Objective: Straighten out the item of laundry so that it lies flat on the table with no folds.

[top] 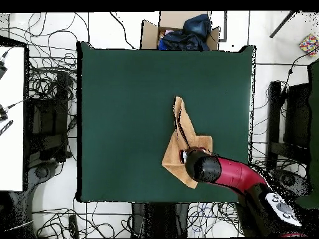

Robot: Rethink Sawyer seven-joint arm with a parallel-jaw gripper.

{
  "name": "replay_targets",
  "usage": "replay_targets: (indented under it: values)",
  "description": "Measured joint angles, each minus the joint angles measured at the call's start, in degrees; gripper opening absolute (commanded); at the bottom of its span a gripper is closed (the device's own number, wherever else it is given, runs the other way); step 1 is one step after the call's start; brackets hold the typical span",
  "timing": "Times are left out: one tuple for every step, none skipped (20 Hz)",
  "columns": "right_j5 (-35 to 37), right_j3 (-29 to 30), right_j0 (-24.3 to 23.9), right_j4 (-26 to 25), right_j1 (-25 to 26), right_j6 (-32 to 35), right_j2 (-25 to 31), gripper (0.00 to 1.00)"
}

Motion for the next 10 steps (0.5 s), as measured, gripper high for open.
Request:
replay_targets:
  values:
    - [0.0,0.0,0.0,0.0,0.0,0.0,-0.11,1.0]
    - [0.0,0.0,0.0,0.0,0.01,0.0,-0.26,1.0]
    - [0.0,0.0,0.0,0.0,0.0,0.0,-0.29,1.0]
    - [0.0,0.0,0.0,0.0,0.0,0.0,-0.29,1.0]
    - [0.0,0.0,0.01,0.0,0.01,0.0,-0.29,1.0]
    - [0.0,0.0,0.01,0.0,0.0,0.0,-0.29,1.0]
    - [0.0,0.0,0.0,0.0,0.0,0.0,-0.29,1.0]
    - [0.0,0.0,0.0,0.0,-0.03,0.0,-0.29,1.0]
    - [0.0,0.0,0.0,0.0,-0.06,0.0,-0.29,1.0]
    - [0.0,0.0,0.0,0.0,-0.13,0.0,-0.29,1.0]
